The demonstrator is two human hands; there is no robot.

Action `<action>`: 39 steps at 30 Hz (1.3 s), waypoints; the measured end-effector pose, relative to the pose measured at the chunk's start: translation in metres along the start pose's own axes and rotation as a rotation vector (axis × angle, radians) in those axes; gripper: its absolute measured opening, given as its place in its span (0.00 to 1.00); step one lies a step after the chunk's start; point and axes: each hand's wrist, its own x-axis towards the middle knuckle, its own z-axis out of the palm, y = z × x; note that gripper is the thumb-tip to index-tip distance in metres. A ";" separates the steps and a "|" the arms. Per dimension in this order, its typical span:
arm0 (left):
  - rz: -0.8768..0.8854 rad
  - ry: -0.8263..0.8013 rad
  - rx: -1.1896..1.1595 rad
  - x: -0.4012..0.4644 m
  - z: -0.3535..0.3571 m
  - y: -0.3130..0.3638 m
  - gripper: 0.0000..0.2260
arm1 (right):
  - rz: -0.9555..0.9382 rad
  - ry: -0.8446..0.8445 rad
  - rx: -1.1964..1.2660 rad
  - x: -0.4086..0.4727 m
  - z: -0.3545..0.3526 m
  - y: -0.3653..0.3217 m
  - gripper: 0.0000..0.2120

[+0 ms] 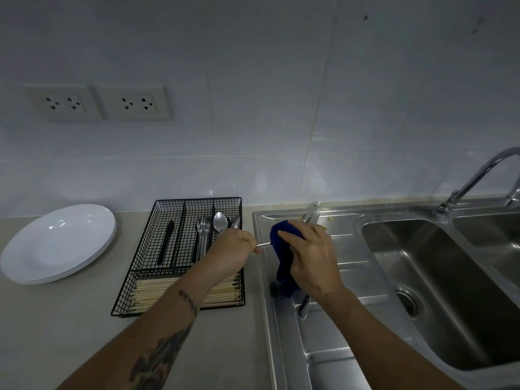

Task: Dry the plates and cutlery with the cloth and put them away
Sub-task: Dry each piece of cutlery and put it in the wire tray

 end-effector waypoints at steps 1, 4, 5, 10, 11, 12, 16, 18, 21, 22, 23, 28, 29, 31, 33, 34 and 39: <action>-0.013 -0.002 -0.025 0.000 0.001 0.000 0.19 | 0.026 -0.004 0.019 0.001 -0.001 0.003 0.21; -0.060 -0.023 -0.094 -0.001 0.001 -0.006 0.22 | 0.244 -0.013 0.175 -0.001 -0.002 0.009 0.20; -0.060 -0.049 -0.101 -0.003 0.001 -0.007 0.20 | 0.285 -0.015 0.218 -0.002 -0.002 0.009 0.19; 0.065 -0.139 0.011 -0.008 0.010 0.001 0.10 | 0.379 0.034 0.340 0.001 -0.007 -0.002 0.17; 0.105 -0.116 0.030 -0.007 0.013 0.004 0.09 | 0.398 0.047 0.360 0.003 -0.008 -0.004 0.17; 0.136 -0.085 0.050 -0.005 0.016 0.004 0.07 | 0.429 0.057 0.387 0.004 -0.008 -0.005 0.16; 0.309 0.075 0.222 0.002 0.027 -0.010 0.05 | 0.638 0.099 0.535 0.009 -0.009 0.000 0.15; 0.259 0.112 0.172 0.003 0.030 -0.015 0.08 | 0.745 0.146 0.591 0.010 -0.011 0.005 0.15; 0.078 0.153 -0.106 0.003 0.030 -0.012 0.08 | 0.786 0.134 0.654 0.012 -0.014 0.005 0.16; 0.036 0.159 -0.203 0.003 0.030 -0.010 0.08 | 0.783 0.114 0.675 0.013 -0.014 0.003 0.17; 0.012 0.164 -0.273 0.005 0.030 -0.008 0.07 | 0.776 0.091 0.685 0.014 -0.015 -0.001 0.17; -0.023 0.183 -0.427 0.007 0.030 0.002 0.07 | 0.676 -0.019 0.621 0.013 -0.014 -0.012 0.18; -0.037 0.193 -0.450 0.008 0.030 0.003 0.08 | 0.645 -0.038 0.589 0.012 -0.014 -0.013 0.18; -0.066 0.214 -0.490 0.011 0.029 0.006 0.07 | 0.557 -0.077 0.490 0.007 -0.011 -0.018 0.17; -0.089 0.228 -0.551 0.014 0.029 0.008 0.05 | 0.456 -0.124 0.370 0.003 -0.006 -0.024 0.17; -0.105 0.236 -0.609 0.014 0.030 0.011 0.06 | 0.412 -0.136 0.317 0.001 -0.003 -0.026 0.18; -0.286 0.230 -0.972 0.014 0.026 0.022 0.04 | 0.263 -0.062 0.076 0.000 0.008 -0.024 0.20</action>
